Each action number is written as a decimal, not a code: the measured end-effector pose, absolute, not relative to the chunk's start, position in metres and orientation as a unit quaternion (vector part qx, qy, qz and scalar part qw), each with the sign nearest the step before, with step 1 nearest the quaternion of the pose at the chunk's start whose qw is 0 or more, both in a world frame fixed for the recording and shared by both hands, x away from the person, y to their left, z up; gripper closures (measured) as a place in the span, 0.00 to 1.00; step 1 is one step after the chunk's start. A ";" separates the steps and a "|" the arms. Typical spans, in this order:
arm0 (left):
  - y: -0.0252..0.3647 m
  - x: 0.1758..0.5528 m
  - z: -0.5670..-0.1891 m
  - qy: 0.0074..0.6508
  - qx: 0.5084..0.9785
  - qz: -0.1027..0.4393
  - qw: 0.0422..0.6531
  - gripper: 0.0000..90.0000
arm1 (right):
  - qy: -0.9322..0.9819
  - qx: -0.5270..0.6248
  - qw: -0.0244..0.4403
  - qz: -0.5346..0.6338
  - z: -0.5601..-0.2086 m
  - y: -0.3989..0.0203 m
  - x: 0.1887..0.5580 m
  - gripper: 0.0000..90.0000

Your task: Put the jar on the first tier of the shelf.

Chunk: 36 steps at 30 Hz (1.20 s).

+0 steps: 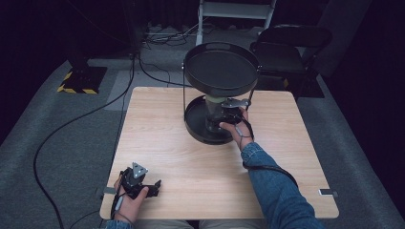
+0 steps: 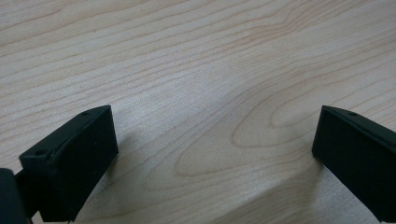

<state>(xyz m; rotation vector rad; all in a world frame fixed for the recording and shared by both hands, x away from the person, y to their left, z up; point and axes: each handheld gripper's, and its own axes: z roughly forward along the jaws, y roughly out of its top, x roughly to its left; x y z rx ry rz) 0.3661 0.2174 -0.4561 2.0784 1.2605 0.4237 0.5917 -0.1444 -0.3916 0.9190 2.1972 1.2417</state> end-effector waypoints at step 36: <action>0.217 0.366 -0.456 0.482 0.795 0.162 0.330 0.00 | 0.795 0.339 0.221 0.452 -0.384 -0.160 0.571 0.04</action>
